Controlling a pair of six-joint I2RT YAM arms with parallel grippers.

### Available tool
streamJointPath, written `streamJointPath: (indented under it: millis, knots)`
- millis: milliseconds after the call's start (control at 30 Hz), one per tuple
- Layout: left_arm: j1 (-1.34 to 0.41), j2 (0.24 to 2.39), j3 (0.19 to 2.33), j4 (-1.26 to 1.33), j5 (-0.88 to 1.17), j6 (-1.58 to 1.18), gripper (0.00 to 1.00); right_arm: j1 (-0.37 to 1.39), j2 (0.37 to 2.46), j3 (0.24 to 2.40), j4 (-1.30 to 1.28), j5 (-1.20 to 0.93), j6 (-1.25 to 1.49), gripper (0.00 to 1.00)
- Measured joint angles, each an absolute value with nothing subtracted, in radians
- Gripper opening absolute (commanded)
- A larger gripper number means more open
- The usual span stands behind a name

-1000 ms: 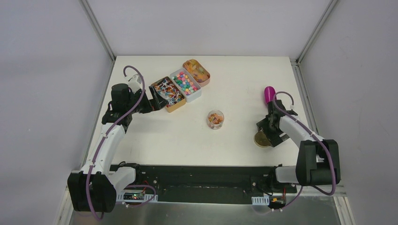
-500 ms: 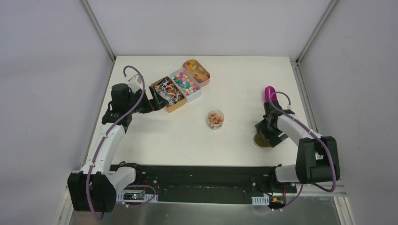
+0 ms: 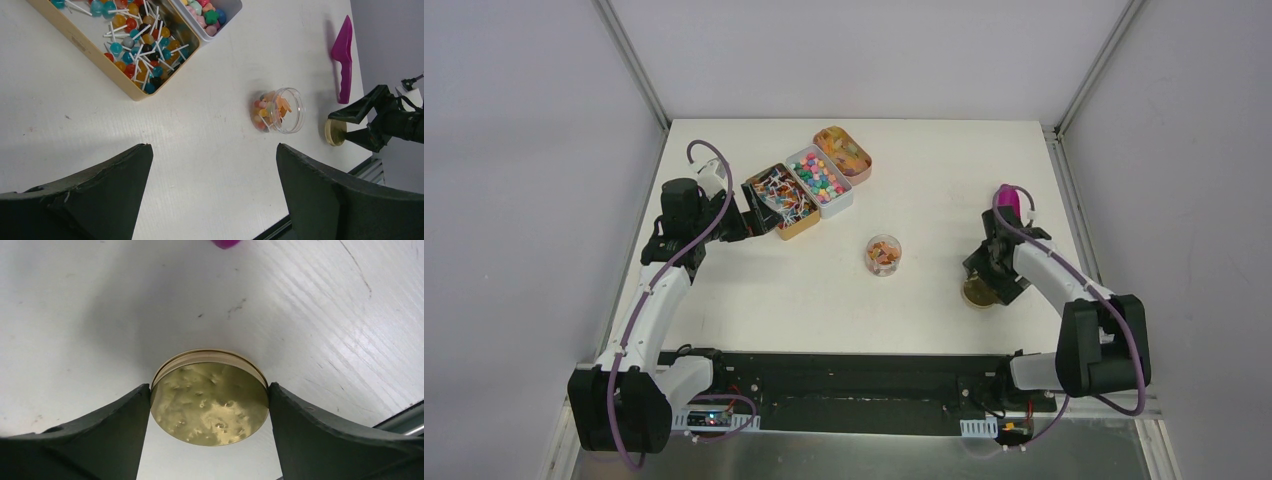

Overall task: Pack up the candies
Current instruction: Pick up the bottle lid at the center of the board, then close the bottle lid on the packing bottle.

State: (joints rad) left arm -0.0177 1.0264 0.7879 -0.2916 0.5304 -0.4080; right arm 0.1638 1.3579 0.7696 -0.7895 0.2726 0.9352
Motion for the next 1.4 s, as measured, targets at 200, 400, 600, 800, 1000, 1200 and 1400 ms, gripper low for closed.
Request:
streamJointPath:
  millis: [200,400,600,800,1000,1200,1400]
  knots:
    - [-0.018,1.026,0.788,-0.292,0.530,-0.408,0.99,0.183,1.345,0.833,-0.786,0.253,0.853,0.74]
    - [-0.018,1.026,0.788,-0.292,0.530,-0.408,0.99,0.262,1.346,0.937,-0.782,0.228,0.766,0.75]
    - [-0.018,1.026,0.788,-0.292,0.530,-0.408,0.99,0.375,1.371,1.042,-0.765,0.221,0.680,0.75]
    - [-0.018,1.026,0.788,-0.292,0.530,-0.408,0.99,0.507,1.465,1.173,-0.763,0.224,0.585,0.75]
    - [-0.018,1.026,0.788,-0.292,0.530,-0.408,0.99,0.617,1.596,1.324,-0.770,0.228,0.528,0.76]
    - [-0.018,1.026,0.788,-0.292,0.530,-0.408,0.99,0.666,1.713,1.414,-0.792,0.221,0.496,0.77]
    - [-0.018,1.026,0.788,-0.292,0.530,-0.408,0.99,0.685,1.783,1.465,-0.832,0.210,0.479,0.77]
